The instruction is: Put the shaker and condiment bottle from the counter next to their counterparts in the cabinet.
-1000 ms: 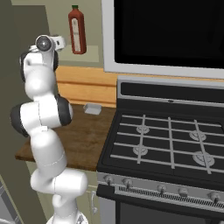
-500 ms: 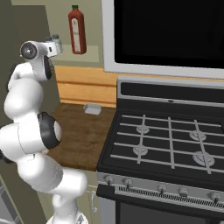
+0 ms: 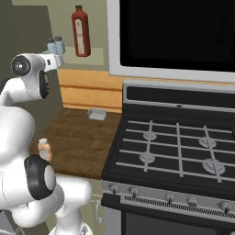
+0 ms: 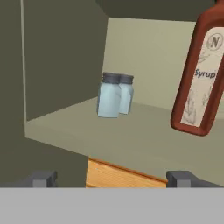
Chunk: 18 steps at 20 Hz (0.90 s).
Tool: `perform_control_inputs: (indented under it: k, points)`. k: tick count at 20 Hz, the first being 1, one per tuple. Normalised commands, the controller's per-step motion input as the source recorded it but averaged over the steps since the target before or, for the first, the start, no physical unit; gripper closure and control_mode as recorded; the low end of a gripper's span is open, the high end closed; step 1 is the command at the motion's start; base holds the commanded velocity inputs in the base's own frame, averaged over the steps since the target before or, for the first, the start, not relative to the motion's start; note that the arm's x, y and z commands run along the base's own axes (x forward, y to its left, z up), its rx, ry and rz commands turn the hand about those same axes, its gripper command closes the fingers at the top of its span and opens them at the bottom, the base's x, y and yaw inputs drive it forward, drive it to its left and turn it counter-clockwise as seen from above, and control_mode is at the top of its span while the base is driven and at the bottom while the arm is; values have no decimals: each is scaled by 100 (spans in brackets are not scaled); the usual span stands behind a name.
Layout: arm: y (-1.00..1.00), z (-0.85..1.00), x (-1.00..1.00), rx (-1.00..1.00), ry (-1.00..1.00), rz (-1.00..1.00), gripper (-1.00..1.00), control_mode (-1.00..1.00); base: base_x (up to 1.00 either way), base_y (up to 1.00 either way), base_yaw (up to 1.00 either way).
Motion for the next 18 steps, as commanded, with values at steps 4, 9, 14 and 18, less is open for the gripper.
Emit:
perform_control_inputs:
  k: [4, 9, 14, 18]
  points:
    - [-66, -21, -82, 0, 0, 0, -100, -100, 0, 0, 0]
    - [-26, -45, -7, 0, 0, 31, -100, -100, 0, 0, 0]
    - [-29, -73, 5, 0, 7, 58, -100, -100, 0, 0, 0]
    - [-29, -88, 0, -2, 12, 61, -100, -100, 0, 0, 0]
